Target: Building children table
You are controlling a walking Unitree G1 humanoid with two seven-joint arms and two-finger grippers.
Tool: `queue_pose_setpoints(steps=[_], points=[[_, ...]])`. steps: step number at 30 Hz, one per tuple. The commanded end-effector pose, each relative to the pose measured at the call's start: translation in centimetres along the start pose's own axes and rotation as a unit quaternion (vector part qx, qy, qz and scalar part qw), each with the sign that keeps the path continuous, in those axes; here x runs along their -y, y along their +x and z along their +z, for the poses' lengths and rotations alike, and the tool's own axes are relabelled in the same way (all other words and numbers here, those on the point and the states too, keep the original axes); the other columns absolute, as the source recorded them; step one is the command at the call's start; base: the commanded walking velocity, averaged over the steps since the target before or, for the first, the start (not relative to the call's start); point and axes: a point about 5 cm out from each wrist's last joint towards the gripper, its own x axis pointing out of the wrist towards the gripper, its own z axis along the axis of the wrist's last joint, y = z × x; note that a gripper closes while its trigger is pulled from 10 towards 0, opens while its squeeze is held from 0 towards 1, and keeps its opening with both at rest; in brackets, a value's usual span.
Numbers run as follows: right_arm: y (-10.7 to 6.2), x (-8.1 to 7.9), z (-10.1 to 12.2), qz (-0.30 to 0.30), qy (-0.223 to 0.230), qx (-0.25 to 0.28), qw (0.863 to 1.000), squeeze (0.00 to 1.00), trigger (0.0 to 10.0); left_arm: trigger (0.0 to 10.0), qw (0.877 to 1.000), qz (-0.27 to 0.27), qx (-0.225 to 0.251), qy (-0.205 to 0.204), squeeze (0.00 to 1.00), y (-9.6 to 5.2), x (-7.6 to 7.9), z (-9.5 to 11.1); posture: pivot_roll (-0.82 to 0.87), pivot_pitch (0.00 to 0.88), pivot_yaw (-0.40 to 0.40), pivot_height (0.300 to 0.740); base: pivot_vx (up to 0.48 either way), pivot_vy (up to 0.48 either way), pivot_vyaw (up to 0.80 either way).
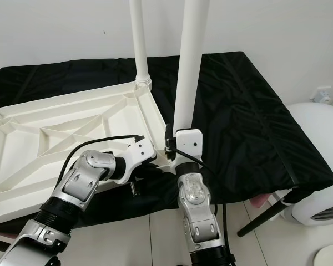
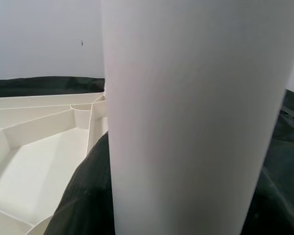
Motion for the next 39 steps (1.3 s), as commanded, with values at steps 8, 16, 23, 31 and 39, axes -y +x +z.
queue_pose_setpoints(steps=[8, 16, 23, 31, 39], points=[[-1.4, -1.6, -2.7, -0.039, 0.017, -0.083, 0.996, 0.00, 10.0, 10.0, 0.994, 0.112, -0.005, -0.011, 0.00, -0.4, -1.4, -0.4, -0.11, 0.137, 0.064, 0.740, 0.000, 0.000, 0.00], [-1.4, -0.7, -3.3, -0.067, 0.027, -0.107, 0.992, 0.00, 10.0, 10.0, 0.994, 0.112, -0.005, -0.010, 0.00, -0.4, -1.5, -0.2, -0.11, 0.143, 0.067, 0.740, 0.000, 0.000, 0.00], [-1.2, 0.5, -4.0, -0.104, 0.043, -0.142, 0.983, 0.00, 10.0, 10.0, 0.994, 0.110, -0.004, -0.010, 0.00, -0.3, -1.5, -0.2, -0.12, 0.144, 0.071, 0.740, 0.000, 0.000, 0.00], [-1.3, 0.3, -4.3, -0.102, 0.051, -0.153, 0.982, 0.00, 10.0, 10.0, 0.994, 0.109, -0.004, -0.008, 0.00, -0.3, -1.5, -0.2, -0.12, 0.143, 0.071, 0.740, 0.000, 0.000, 0.00], [-1.3, -0.4, -3.7, -0.082, 0.015, -0.134, 0.987, 0.00, 10.0, 10.0, 0.994, 0.110, -0.004, -0.010, 0.00, -0.3, -1.5, -0.2, -0.11, 0.147, 0.069, 0.740, 0.000, 0.000, 0.00]])
